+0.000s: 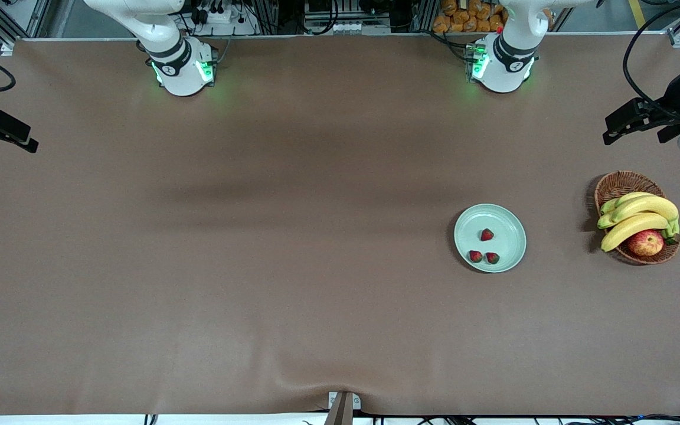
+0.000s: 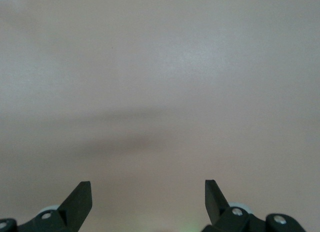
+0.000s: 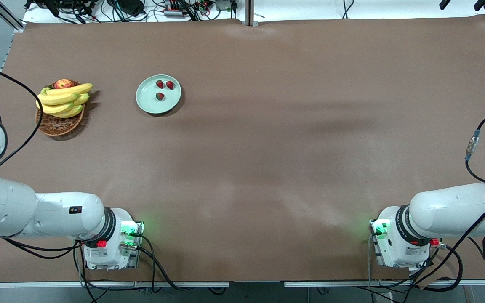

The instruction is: Collect all strawberries into plate

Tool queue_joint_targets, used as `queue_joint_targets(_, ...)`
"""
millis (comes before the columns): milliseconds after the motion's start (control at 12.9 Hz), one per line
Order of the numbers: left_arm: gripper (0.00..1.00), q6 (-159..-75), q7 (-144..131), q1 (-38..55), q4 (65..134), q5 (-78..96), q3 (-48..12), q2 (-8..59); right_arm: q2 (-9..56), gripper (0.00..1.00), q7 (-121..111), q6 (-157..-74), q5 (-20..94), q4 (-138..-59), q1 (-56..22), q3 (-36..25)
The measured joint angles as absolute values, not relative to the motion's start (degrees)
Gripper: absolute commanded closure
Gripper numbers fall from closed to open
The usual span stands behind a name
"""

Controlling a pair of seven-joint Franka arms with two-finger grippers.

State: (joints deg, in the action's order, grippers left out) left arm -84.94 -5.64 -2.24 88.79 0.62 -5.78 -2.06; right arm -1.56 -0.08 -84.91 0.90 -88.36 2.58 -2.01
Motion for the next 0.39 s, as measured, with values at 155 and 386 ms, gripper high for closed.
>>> queue_joint_targets(155,0.0,-84.9,-5.6,-2.1,88.9,0.6,-5.8,-2.1,-1.6,0.0,-0.1,-84.9,0.9,-88.4,2.6,-2.0)
queue_joint_targets(386,0.0,-84.7,-5.7,-2.0,89.0,0.6,-5.8,-2.1,-1.6,0.0,-0.1,-84.9,0.9,-88.4,2.6,-2.0)
